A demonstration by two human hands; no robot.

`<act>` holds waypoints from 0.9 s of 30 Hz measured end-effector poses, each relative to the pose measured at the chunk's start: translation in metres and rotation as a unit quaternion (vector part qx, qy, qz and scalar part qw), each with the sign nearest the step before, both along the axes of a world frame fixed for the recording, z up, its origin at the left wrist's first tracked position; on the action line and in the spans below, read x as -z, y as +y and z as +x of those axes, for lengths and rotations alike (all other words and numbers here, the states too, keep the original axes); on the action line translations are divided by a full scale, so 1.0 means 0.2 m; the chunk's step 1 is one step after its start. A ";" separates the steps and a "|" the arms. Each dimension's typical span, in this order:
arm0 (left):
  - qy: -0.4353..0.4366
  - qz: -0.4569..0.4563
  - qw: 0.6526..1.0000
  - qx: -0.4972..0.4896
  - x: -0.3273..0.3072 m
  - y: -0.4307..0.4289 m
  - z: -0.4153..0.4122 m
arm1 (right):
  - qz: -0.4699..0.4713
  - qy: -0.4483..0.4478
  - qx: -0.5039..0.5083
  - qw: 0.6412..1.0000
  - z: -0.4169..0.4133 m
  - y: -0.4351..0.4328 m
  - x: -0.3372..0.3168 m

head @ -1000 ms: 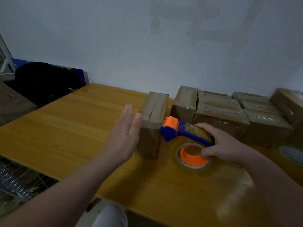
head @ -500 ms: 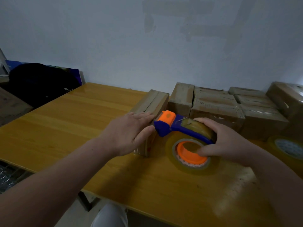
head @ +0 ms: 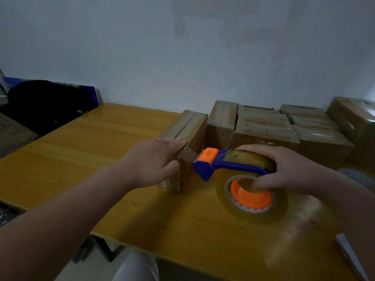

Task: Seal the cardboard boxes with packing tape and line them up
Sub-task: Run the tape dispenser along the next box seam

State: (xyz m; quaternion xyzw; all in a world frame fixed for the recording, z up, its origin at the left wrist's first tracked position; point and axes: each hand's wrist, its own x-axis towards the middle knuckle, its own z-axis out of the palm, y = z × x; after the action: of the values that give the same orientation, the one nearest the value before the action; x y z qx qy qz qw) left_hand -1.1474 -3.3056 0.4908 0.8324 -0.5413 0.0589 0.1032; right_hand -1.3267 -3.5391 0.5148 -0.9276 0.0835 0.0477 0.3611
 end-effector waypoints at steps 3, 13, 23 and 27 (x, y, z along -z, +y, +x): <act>-0.006 0.027 1.000 -0.005 -0.02 0.01 0.01 | -0.004 0.018 -0.007 1.000 0.09 0.05 0.01; -0.040 0.025 0.999 -0.024 0.00 0.00 0.03 | 0.070 0.090 0.002 0.993 0.22 0.04 -0.03; -0.055 -0.019 0.998 -0.036 0.03 -0.01 0.04 | -0.070 0.176 0.012 0.982 0.19 0.04 0.05; -0.065 -0.038 0.996 -0.053 0.03 -0.02 0.03 | -0.143 0.071 0.084 0.984 0.10 0.01 0.03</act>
State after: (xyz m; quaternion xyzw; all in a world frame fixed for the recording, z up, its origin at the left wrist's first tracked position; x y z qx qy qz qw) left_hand -1.1417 -3.3103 0.4851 0.8496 -0.4995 0.1390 0.0964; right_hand -1.3061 -3.5378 0.5085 -0.9535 0.1928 0.0708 0.2205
